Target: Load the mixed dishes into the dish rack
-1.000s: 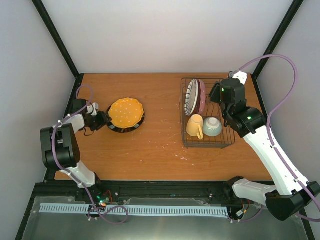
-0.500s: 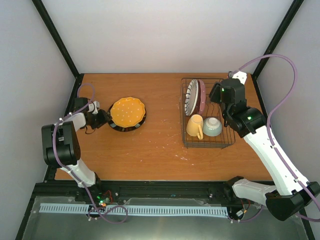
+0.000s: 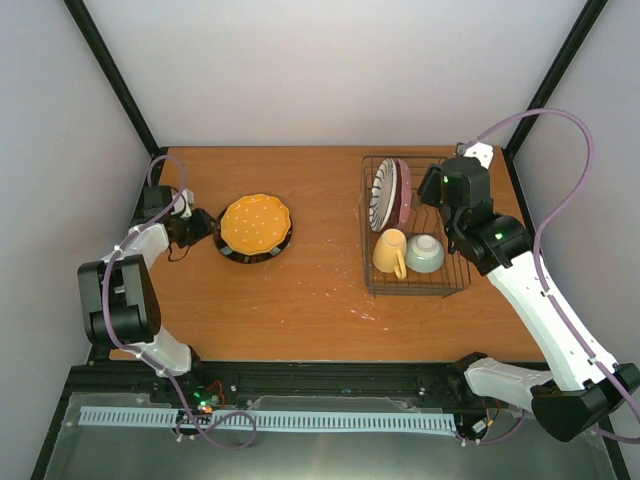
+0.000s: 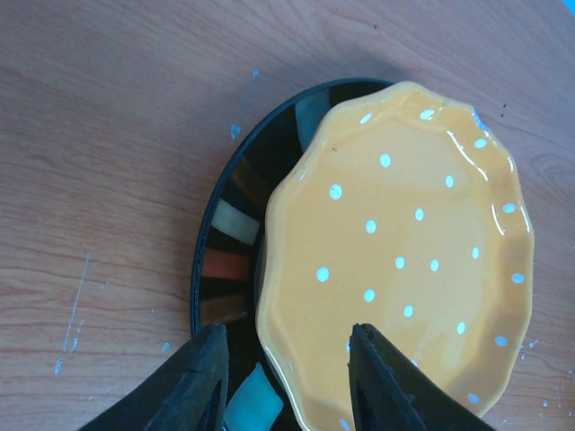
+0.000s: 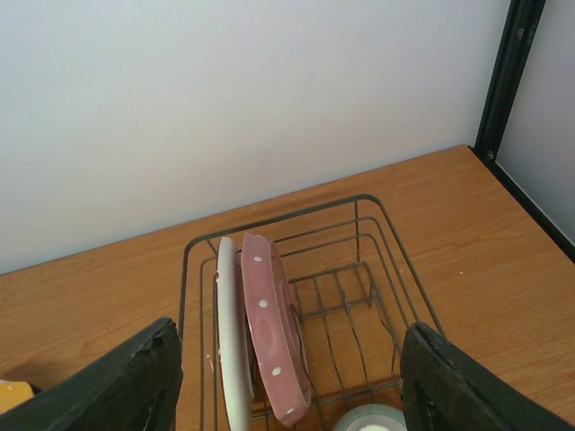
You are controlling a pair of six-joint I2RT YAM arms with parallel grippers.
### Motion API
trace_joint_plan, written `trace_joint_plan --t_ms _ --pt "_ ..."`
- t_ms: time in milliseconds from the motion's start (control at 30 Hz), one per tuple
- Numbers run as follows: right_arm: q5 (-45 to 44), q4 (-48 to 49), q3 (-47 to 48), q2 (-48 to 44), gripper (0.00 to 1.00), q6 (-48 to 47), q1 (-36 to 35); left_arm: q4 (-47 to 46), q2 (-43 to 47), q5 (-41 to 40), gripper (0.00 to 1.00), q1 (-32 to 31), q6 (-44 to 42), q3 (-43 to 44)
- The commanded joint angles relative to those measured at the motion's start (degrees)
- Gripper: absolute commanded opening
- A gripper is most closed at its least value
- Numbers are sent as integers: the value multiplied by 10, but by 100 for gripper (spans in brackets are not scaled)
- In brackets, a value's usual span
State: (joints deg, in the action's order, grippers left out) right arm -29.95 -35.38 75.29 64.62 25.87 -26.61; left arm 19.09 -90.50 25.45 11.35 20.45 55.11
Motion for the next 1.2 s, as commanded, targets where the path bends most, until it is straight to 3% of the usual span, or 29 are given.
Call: trace_joint_plan --t_ms 0,1167 --pt "-6 -2 9 -5 65 -9 1 -11 -14 5 38 -8 8 -1" --pt "-4 4 13 2 65 -16 1 -35 -114 15 34 -39 7 10"
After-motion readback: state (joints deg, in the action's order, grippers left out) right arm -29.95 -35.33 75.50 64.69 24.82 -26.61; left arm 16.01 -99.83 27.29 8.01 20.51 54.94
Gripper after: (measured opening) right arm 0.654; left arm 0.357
